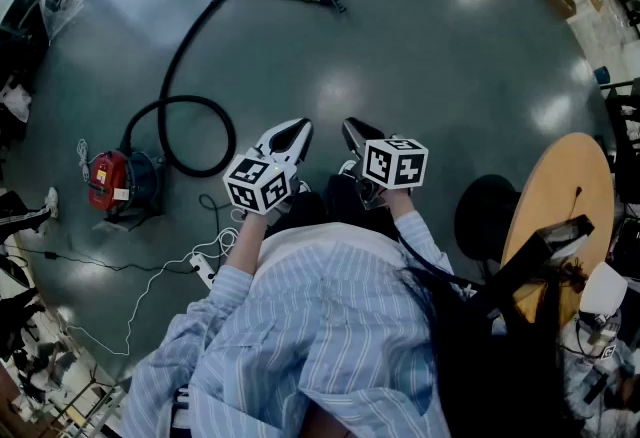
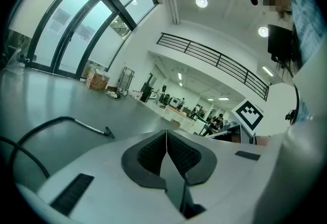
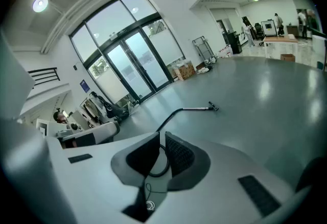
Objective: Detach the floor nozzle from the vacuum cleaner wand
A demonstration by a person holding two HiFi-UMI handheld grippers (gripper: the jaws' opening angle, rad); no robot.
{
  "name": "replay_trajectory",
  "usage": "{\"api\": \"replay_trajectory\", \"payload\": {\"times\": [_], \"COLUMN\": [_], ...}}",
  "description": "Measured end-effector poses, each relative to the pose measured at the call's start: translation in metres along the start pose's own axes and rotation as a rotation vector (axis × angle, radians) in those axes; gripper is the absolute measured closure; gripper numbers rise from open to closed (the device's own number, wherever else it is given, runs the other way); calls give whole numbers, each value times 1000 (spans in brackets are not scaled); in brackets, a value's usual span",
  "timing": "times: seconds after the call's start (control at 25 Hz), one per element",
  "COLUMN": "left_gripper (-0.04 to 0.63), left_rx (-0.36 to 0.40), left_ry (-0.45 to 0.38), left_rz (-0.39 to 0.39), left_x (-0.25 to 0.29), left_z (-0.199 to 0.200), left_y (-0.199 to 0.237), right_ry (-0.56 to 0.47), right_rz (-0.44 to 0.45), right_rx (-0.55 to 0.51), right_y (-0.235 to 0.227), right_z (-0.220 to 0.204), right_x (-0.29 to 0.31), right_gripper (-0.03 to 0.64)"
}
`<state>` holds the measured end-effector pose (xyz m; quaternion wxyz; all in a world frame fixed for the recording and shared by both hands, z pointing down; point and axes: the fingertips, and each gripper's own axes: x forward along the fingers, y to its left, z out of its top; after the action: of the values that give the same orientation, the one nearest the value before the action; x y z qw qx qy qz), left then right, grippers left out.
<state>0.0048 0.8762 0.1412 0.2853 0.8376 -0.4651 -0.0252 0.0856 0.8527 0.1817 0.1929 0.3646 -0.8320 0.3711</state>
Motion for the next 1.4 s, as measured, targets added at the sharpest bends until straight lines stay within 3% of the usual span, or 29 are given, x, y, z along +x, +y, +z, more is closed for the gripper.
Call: {"api": "replay_trajectory", "payload": {"times": [0.84,1.4], "left_gripper": [589,589], "left_rx": [12,12], "left_ry": [18,-2], "left_rz": [-6,25], "left_x": [74,143], "left_z": [9,18], "left_y": [-13,-31], "right_ry": [-59,-46], "right_rz": [-3,7], "right_rx": [37,34], "right_y": [-72,-148], "right_z": [46,76], "right_x": [-10,-21], "right_gripper": [578,578]}}
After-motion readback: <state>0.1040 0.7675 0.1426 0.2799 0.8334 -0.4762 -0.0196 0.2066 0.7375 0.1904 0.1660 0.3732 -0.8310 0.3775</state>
